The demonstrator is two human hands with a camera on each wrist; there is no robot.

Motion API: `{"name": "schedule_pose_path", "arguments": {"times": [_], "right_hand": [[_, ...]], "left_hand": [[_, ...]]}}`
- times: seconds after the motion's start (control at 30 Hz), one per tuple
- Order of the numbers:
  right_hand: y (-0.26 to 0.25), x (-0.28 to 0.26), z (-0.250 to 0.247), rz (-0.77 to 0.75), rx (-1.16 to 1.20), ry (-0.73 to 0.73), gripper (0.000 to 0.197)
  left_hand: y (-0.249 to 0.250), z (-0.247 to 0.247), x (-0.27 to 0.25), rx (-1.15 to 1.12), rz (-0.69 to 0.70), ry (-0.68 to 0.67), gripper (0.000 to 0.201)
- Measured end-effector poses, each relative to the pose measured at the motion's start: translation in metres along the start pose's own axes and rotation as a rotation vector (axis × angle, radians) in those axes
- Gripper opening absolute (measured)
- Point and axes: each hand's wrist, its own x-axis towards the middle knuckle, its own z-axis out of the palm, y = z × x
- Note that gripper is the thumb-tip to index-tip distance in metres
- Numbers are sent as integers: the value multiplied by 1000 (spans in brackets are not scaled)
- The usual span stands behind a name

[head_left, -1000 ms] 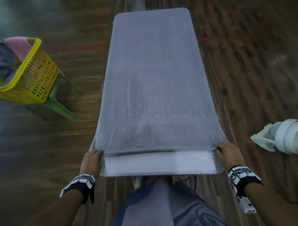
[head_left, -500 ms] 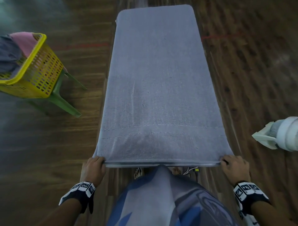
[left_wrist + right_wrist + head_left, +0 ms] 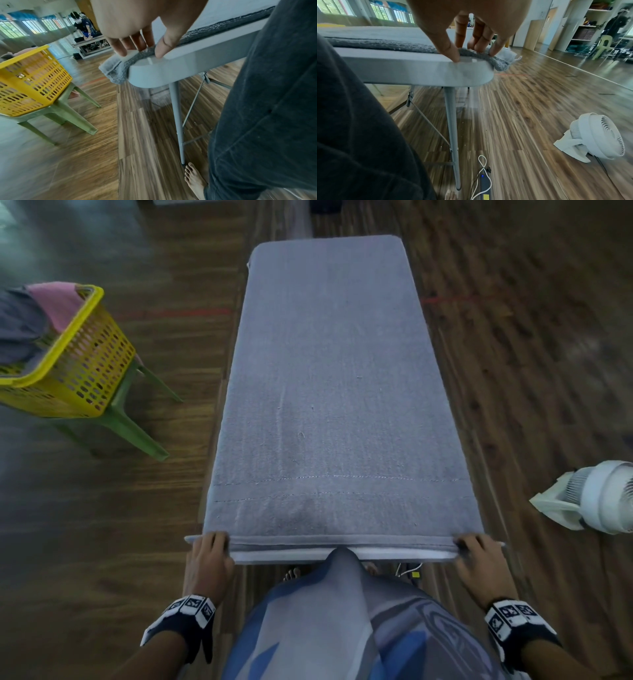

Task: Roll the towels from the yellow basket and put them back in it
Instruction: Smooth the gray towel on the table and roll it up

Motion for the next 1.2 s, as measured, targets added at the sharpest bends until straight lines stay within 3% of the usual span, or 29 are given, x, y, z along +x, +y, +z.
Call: {"name": "schedule_pose_path", "arguments": {"times": [0.43, 0.57, 0.73, 0.87, 1.0, 1.1, 1.2], "right_hand": [[4, 21, -8, 54, 62, 72, 27], [8, 23, -11, 40, 76, 63, 25], [12, 20, -10, 51, -111, 46, 17], [3, 30, -13, 153, -226, -29, 17], [-2, 37, -8, 187, -195, 77, 20], [-4, 37, -5, 81, -95, 75, 23], [-3, 32, 1, -68, -28, -8, 29]], "left_hand": [[-13, -9, 14, -33, -14, 30, 29], [-14, -12, 19, 62, 34, 58, 12], [-12, -17, 21, 201, 40, 26, 21], [-7, -19, 32, 245, -20, -52, 9], [0, -22, 37, 266, -87, 20, 39], [9, -22, 36, 186, -15, -25, 28], [9, -14, 36, 47, -73, -67, 20]]}}
